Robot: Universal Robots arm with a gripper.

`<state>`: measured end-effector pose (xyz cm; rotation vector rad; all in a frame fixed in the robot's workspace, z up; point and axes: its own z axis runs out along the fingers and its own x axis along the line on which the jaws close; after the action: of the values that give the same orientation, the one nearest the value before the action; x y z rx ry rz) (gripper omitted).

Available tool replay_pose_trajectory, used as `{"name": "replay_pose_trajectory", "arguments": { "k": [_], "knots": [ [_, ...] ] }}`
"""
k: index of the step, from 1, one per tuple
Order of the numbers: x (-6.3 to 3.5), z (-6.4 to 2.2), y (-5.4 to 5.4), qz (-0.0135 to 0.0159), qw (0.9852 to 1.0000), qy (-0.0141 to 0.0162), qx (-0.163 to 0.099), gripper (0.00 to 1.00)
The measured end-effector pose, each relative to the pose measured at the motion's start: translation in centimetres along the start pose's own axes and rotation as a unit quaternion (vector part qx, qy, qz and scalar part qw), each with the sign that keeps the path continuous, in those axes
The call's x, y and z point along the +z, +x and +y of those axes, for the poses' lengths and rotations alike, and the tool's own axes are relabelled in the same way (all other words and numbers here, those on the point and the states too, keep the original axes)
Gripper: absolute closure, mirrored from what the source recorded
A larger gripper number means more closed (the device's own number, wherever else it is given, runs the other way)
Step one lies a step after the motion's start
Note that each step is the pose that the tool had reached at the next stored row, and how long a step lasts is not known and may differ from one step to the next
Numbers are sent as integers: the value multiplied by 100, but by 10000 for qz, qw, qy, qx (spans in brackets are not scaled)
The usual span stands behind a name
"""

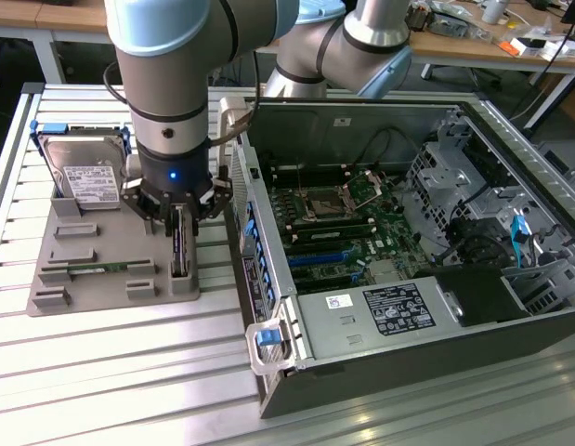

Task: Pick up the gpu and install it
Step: 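Pick up the gpu and move the gpu toward the slot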

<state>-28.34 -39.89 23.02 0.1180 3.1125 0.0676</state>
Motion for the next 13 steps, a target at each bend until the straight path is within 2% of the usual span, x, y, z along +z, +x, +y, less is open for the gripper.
{"name": "replay_pose_trajectory", "arguments": {
  "k": [10, 13],
  "knots": [
    [100, -4, 2, 0, 10000, 0, 0, 58],
    [100, -4, 3, 0, 10000, 0, 0, 58]
  ]
}}
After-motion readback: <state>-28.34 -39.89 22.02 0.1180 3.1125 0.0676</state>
